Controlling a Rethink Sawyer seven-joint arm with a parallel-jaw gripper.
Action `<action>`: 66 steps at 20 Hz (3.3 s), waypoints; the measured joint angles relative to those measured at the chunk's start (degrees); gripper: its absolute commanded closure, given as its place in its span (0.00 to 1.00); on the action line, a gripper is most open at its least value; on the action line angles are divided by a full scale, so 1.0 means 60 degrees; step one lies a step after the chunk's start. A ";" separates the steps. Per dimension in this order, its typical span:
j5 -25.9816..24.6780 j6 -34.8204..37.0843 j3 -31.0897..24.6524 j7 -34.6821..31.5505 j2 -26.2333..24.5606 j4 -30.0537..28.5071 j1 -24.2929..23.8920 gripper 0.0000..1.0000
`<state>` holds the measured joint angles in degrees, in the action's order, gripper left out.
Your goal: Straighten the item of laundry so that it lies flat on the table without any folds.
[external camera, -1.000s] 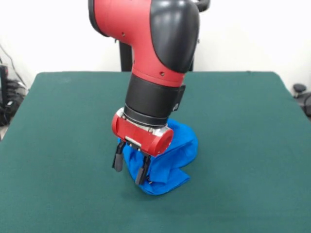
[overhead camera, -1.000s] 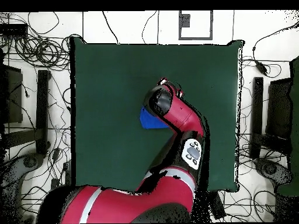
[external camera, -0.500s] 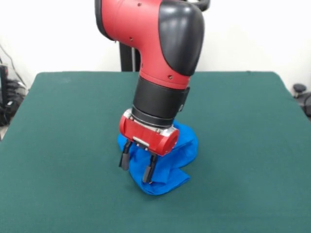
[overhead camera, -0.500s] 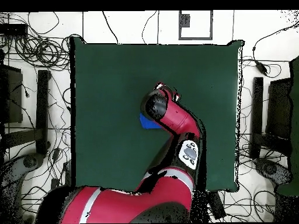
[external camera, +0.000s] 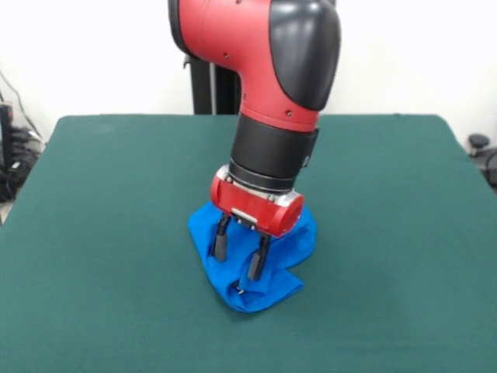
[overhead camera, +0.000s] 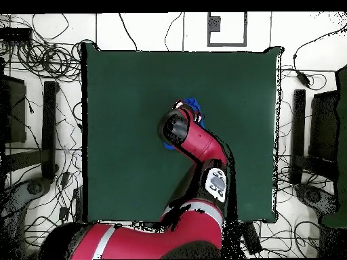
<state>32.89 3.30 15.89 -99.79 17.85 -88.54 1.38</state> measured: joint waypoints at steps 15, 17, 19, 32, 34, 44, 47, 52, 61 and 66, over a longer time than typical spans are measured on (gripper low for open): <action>-0.0360 -0.1139 -0.0851 0.0000 -0.0136 -0.0158 -0.0460 0.00; -0.0376 -0.1224 -0.0887 0.0000 -0.0201 -0.0155 -0.0463 0.00; -0.0378 -0.1333 -0.0902 0.0000 -0.0322 -0.0155 -0.0457 0.00; -0.0374 -0.1469 -0.0902 0.0000 -0.0483 -0.0113 -0.0450 0.00; -0.0374 -0.1469 -0.0900 0.0000 -0.0483 -0.0114 -0.0446 0.00; -0.0374 -0.1469 -0.0763 0.0000 -0.0535 -0.0070 -0.0313 1.00; -0.0376 -0.1467 -0.0736 0.0000 -0.0540 -0.0068 -0.0311 1.00; -0.0376 -0.1465 -0.0723 0.0000 -0.0543 -0.0064 -0.0307 1.00; -0.0376 -0.1465 -0.0703 0.0000 -0.0549 -0.0060 -0.0292 1.00; -0.0376 -0.1465 -0.0629 0.0000 -0.0552 -0.0060 -0.0226 1.00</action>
<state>30.64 -5.49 12.12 -99.79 14.54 -88.89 0.02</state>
